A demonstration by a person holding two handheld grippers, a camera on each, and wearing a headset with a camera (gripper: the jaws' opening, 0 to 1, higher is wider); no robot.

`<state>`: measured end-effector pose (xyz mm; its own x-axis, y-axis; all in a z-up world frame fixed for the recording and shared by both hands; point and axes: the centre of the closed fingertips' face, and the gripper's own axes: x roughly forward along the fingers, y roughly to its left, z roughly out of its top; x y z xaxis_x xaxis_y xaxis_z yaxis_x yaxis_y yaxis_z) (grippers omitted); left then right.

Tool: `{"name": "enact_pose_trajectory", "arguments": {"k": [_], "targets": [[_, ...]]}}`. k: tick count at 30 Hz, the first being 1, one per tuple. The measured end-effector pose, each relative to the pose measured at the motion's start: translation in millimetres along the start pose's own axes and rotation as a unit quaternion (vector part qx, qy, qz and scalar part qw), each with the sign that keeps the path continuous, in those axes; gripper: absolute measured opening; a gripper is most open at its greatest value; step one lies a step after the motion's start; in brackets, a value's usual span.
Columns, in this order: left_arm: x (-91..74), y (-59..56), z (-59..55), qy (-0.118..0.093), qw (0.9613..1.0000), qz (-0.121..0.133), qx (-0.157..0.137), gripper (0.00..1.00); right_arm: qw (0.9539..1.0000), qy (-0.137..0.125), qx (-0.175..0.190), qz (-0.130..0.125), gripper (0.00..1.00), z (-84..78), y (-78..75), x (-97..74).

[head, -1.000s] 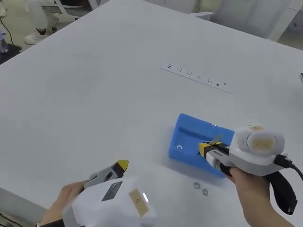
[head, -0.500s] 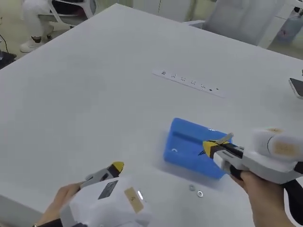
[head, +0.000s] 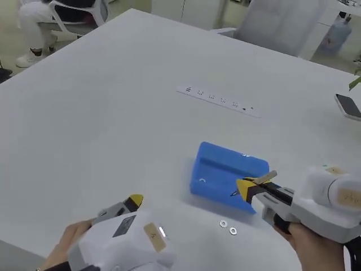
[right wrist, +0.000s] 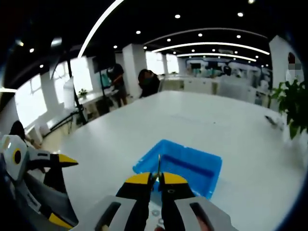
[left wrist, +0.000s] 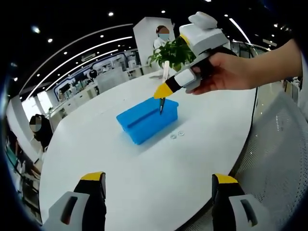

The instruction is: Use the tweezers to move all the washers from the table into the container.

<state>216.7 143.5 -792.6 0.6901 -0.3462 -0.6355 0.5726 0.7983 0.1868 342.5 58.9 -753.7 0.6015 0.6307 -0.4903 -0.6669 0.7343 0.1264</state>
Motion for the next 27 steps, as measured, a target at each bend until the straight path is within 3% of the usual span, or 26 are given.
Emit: {"name": "enact_pose_trajectory", "arguments": {"k": [12, 20, 27], "targets": [[0.0, -1.8, 0.1, -0.001, 1.0000, -0.005, 0.000, 0.94, 0.9995, 0.032, 0.003, 0.003, 0.04, -35.3, 9.6, 1.0], [0.4, -2.3, 0.0, 0.000, 0.9999, -0.010, -0.008, 0.94, 0.9982, 0.059, -0.004, 0.000, 0.04, -56.6, 0.5, 14.2], [1.4, -5.1, -2.2, 0.006, 0.9999, -0.014, 0.000, 0.93, 0.9974, 0.072, 0.000, -0.003, 0.04, -64.5, -6.1, 22.9]]}}
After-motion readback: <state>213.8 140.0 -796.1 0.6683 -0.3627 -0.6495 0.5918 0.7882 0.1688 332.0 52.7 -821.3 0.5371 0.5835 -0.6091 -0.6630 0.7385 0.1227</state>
